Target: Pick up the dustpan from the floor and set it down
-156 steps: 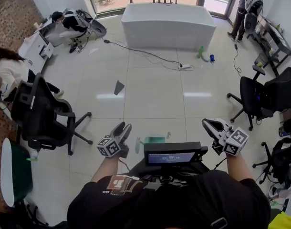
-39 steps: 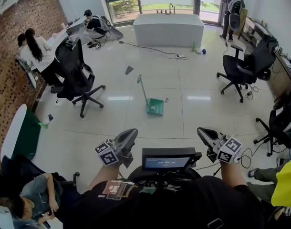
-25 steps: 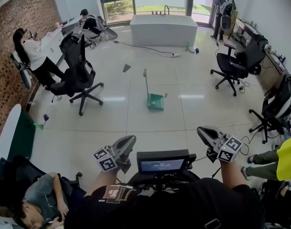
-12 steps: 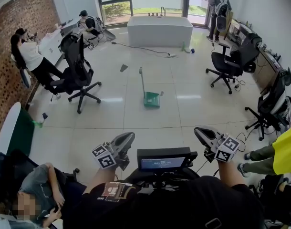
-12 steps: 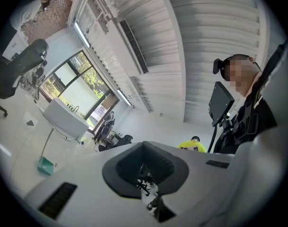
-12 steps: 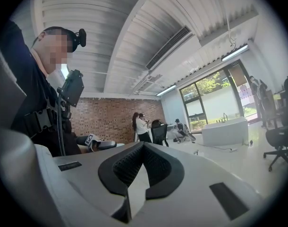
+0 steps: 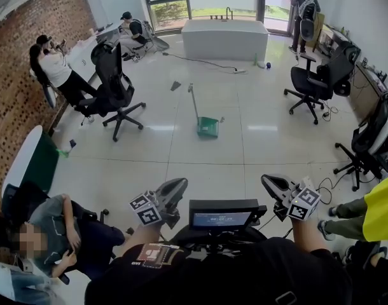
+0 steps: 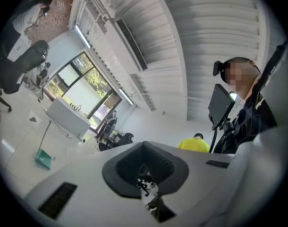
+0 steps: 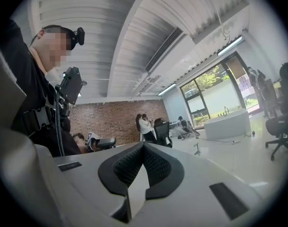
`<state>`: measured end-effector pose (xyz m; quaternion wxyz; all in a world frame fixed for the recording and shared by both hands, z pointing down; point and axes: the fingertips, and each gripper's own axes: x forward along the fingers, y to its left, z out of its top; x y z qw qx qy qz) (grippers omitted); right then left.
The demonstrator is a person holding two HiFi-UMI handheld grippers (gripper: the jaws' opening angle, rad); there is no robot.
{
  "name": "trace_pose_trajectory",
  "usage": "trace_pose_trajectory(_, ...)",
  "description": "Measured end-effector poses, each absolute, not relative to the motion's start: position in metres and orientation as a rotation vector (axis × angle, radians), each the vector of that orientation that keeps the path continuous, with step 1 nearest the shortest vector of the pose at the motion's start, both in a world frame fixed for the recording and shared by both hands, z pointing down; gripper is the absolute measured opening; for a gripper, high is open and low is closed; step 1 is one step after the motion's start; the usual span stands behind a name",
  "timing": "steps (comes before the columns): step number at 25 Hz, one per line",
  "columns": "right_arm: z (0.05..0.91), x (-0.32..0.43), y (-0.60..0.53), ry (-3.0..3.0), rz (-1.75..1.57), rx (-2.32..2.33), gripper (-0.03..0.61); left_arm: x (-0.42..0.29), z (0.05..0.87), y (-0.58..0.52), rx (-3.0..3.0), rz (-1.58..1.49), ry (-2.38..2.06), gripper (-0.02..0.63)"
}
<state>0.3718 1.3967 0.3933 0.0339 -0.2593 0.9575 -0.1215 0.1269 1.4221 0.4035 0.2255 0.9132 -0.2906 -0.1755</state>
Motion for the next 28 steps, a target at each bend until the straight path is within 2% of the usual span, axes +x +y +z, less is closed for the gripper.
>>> trace_pose_trajectory(5, 0.387, 0.385, 1.417, 2.952, -0.344, -0.896, 0.009, 0.134, 0.386, 1.454, 2.547, -0.474, -0.832, 0.006)
trace_pose_trajectory(15, 0.381, 0.319, 1.460, 2.980, -0.305, -0.932, 0.009, 0.062, 0.384, 1.486, 2.558, -0.485, -0.821, 0.006)
trace_pose_trajectory(28, 0.379, 0.256, 1.456, 3.016, -0.303, -0.915, 0.009, 0.007, 0.379, 1.476, 2.560, -0.509, -0.824, 0.006)
